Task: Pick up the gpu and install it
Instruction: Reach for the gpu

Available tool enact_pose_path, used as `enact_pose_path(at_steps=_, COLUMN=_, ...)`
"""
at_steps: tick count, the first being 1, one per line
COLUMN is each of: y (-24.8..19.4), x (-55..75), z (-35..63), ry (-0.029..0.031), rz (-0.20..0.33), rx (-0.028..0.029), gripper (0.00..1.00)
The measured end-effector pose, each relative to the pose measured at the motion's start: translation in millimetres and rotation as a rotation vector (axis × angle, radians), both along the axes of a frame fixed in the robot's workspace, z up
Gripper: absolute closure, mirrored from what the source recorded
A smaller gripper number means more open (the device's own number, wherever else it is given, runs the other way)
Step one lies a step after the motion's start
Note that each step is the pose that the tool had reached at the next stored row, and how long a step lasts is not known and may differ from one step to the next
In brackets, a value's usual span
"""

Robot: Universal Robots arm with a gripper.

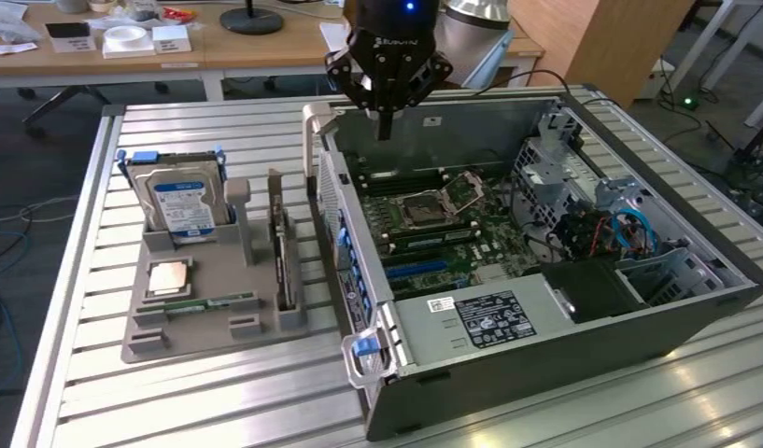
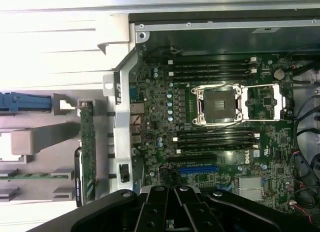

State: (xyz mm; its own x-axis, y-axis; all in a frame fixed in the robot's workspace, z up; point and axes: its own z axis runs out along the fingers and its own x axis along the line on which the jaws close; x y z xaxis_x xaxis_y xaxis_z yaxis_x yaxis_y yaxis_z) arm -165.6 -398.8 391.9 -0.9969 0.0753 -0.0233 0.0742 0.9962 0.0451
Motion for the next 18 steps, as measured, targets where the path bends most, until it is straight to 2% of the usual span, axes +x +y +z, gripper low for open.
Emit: enact_pose_path(at_steps=18, y=1.8, x=-32.6, z=-0.8, ry=0.0, rz=0.0, rx=0.0, gripper=0.89)
